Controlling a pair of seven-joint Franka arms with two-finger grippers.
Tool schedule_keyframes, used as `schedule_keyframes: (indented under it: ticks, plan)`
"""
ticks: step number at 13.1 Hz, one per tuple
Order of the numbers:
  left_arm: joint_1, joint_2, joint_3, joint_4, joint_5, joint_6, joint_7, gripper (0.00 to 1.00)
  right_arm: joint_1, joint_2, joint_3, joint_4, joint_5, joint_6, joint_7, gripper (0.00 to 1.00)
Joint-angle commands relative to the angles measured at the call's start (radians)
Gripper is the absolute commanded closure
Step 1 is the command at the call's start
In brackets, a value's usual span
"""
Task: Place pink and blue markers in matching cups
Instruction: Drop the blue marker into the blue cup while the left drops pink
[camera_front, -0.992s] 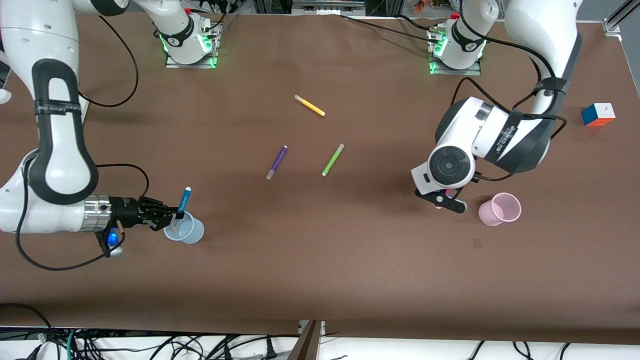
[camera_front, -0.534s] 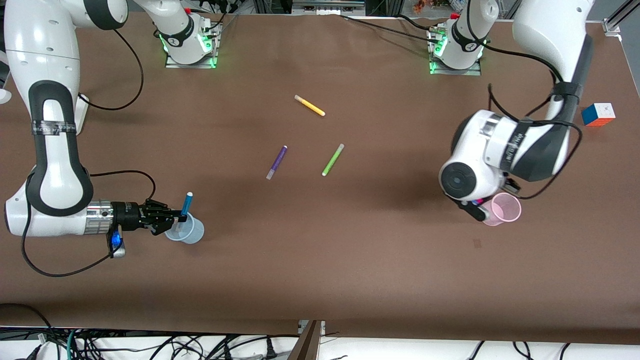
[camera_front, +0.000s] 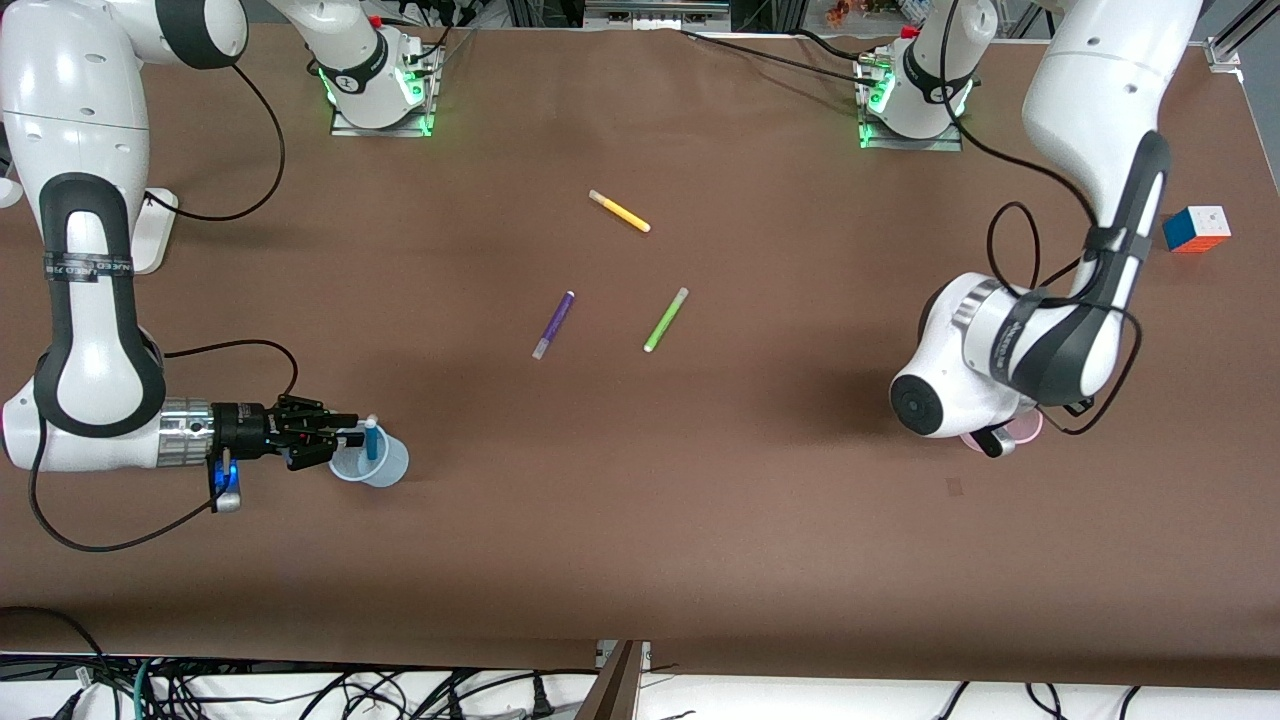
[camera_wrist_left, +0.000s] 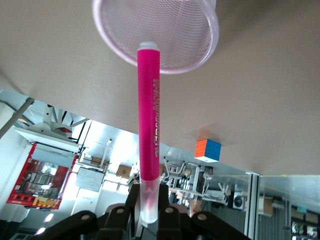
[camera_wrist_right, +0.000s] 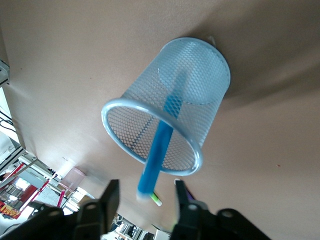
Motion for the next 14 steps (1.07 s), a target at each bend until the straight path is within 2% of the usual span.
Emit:
schedule_keyframes:
  ticks: [1,2,3,4,6,8,10,12,14]
  plan:
    - [-0.009,0.003,0.006,-0.003,0.031,-0.009,0.04,0.82,-0.014,-0.006,0.012,0.005,0.023,-0.016,-0.012,0.02]
    - [-0.006,0.007,0.005,0.001,0.031,-0.004,0.04,0.76,-0.012,-0.013,0.012,0.008,0.02,-0.024,-0.002,0.02]
    - [-0.004,0.009,0.006,0.003,0.033,0.008,0.036,0.29,-0.006,-0.029,0.006,0.023,0.005,-0.045,-0.004,0.02]
    - [-0.004,0.009,0.006,0.004,0.031,0.008,0.037,0.0,0.006,-0.056,0.003,0.035,-0.067,-0.055,0.001,0.02]
    - [-0.009,0.004,0.008,0.006,0.031,0.003,0.028,0.0,0.035,-0.154,0.013,0.035,-0.277,-0.053,-0.007,0.01]
    - [-0.001,-0.009,0.005,0.013,0.01,0.003,0.023,0.0,0.099,-0.257,0.015,0.034,-0.531,-0.056,-0.017,0.01]
    - [-0.004,-0.057,-0.001,0.015,-0.097,-0.003,-0.01,0.0,0.162,-0.354,0.015,0.034,-0.731,-0.099,-0.089,0.01]
    - [0.001,-0.104,0.0,0.033,-0.284,-0.001,-0.145,0.0,0.202,-0.441,0.015,0.034,-0.857,-0.177,-0.105,0.01]
    - [0.001,-0.132,0.002,0.088,-0.408,-0.003,-0.213,0.0,0.218,-0.512,0.015,0.034,-0.91,-0.249,-0.107,0.01]
